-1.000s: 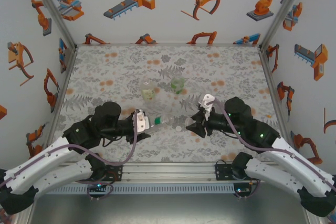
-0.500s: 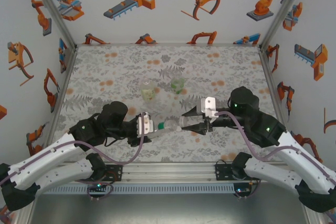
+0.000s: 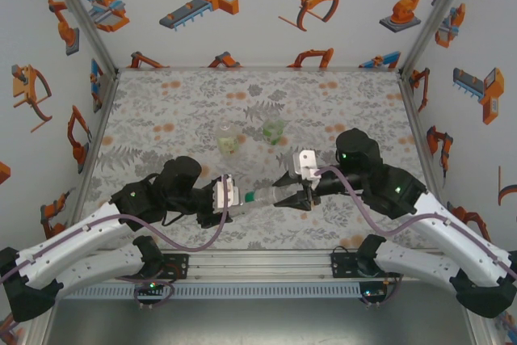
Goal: Screw on the bottle caps
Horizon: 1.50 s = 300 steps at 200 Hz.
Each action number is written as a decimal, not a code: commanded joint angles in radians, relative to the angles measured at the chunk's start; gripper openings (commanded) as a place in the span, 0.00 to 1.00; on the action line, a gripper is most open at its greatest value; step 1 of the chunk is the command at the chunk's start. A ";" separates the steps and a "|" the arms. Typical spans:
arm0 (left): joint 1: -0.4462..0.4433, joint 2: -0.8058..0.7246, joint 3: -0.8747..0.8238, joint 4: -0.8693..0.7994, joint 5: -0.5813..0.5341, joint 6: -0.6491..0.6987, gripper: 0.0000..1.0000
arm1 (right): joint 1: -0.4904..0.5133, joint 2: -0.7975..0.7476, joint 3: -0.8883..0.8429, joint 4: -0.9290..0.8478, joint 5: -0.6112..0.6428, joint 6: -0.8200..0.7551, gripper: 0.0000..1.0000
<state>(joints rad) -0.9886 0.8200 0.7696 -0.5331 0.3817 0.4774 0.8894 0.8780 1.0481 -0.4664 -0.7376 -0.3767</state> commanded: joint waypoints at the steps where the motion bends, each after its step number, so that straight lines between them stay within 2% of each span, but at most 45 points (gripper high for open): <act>1: -0.005 0.000 0.028 -0.006 0.014 0.011 0.00 | 0.017 0.007 0.035 -0.005 -0.019 -0.018 0.12; 129: -0.005 0.000 0.033 -0.005 0.043 0.003 0.00 | 0.052 0.056 0.062 -0.088 0.113 -0.048 0.09; 224: -0.005 0.022 0.034 -0.011 0.038 0.000 0.00 | 0.077 0.062 0.065 -0.049 0.092 -0.036 0.06; 300: -0.005 0.059 0.050 -0.033 0.030 -0.001 0.00 | 0.087 0.088 0.102 -0.116 0.118 -0.061 0.02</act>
<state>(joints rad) -0.9890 0.8722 0.7853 -0.5556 0.3935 0.4770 0.9592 0.9512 1.1049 -0.5690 -0.6155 -0.4137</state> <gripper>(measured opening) 0.535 0.436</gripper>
